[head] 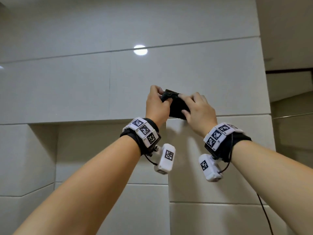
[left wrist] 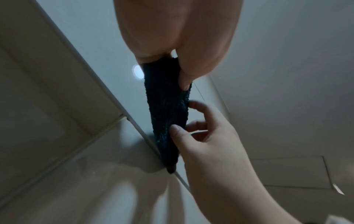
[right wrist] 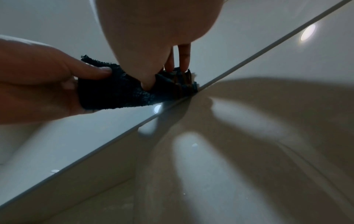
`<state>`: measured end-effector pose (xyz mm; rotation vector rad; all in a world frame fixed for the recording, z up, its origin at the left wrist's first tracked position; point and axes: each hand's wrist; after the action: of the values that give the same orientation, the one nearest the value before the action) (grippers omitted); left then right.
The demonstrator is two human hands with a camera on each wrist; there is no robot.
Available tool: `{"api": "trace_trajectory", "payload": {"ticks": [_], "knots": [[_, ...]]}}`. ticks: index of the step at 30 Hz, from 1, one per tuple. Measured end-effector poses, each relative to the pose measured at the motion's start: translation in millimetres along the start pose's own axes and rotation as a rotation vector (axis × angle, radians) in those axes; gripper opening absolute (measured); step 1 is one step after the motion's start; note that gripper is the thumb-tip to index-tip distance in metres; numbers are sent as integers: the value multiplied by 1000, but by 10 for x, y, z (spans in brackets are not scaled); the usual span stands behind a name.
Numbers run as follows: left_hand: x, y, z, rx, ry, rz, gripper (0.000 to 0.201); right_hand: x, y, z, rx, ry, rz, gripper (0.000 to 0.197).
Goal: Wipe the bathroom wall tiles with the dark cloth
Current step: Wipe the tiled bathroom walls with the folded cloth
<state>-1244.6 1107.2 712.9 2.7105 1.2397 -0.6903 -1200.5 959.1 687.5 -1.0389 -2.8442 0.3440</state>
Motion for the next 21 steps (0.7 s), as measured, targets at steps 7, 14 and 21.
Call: {"api": "trace_trajectory", "payload": {"ticks": [7,14,21], "knots": [[287,5,-214,38,44,-131,27,62,267,-127,78,32,169,51],[520,-27,-280,-142,193,-632,35,27,456,-112,-68,-43,212,40],[441,162,-214,31,482,-806,19,-100,401,-174,-59,-135,223,36]]}}
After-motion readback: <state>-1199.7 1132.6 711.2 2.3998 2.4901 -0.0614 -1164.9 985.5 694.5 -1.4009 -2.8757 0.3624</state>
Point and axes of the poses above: each hand's wrist, its own z-axis away from the middle knuckle, its own y-axis out of the palm, x = y × z, and after that the axes turned 15 degrees about -z, right-handed
